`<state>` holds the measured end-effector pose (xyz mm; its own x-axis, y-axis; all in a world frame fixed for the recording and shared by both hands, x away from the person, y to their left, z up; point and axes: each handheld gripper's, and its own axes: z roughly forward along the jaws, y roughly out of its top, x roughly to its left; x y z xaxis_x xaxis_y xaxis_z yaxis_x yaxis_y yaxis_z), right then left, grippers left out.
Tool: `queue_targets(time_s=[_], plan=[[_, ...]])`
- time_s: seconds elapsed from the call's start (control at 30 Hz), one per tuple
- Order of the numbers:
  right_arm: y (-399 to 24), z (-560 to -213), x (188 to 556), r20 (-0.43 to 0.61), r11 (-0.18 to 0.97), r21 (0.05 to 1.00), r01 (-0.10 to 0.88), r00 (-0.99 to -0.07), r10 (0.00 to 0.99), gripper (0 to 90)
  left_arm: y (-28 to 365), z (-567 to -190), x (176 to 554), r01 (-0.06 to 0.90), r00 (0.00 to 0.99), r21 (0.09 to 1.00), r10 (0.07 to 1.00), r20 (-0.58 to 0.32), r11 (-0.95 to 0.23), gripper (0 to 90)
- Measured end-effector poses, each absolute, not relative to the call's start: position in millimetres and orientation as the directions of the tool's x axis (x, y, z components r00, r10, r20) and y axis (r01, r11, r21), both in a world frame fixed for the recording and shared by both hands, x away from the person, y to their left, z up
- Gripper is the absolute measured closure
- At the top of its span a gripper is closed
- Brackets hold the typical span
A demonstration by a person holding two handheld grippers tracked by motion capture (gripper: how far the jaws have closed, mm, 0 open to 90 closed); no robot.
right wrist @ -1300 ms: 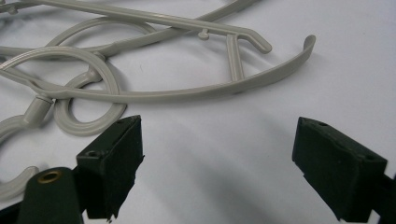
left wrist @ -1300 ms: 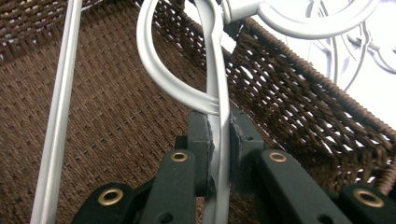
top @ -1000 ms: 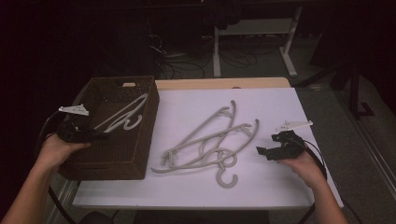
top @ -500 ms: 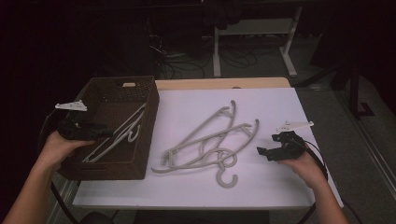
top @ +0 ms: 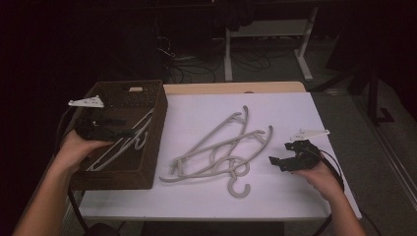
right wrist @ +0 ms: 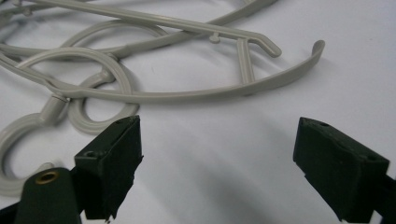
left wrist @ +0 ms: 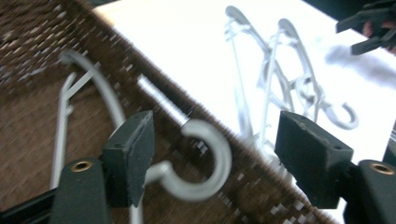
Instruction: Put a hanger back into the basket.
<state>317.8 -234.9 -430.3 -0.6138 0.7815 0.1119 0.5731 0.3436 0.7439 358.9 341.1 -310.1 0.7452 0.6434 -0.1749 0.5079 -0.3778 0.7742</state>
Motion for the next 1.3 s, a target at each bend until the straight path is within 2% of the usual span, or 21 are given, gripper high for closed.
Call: queue_targets(time_s=[0.33, 0.7, 1.03, 1.23, 1.3], plan=[[-230, -435, 307, 0.103, 0.336, 0.757, 0.560, -0.610, 0.786, 12.7, 280, -300, 358, 0.444, 0.814, 0.808, 0.551, -0.183, -0.387, 17.7], [-232, -439, 308, 0.100, 0.335, 0.759, 0.558, -0.608, 0.788, 10.9, 205, -303, 345, 0.379, 0.882, 0.823, 0.434, -0.183, -0.424, 17.3], [-232, -441, 310, 0.096, 0.344, 0.755, 0.557, -0.614, 0.784, 10.1, 157, -344, 332, 0.347, 0.914, 0.809, 0.364, -0.179, -0.475, 19.5], [-230, -442, 310, 0.089, 0.356, 0.750, 0.557, -0.619, 0.780, 9.9, 142, -373, 326, 0.323, 0.928, 0.776, 0.344, -0.146, -0.541, 24.5], [-230, -442, 310, 0.088, 0.358, 0.749, 0.557, -0.620, 0.780, 9.9, 140, -382, 324, 0.320, 0.930, 0.763, 0.340, -0.140, -0.562, 28.7]])
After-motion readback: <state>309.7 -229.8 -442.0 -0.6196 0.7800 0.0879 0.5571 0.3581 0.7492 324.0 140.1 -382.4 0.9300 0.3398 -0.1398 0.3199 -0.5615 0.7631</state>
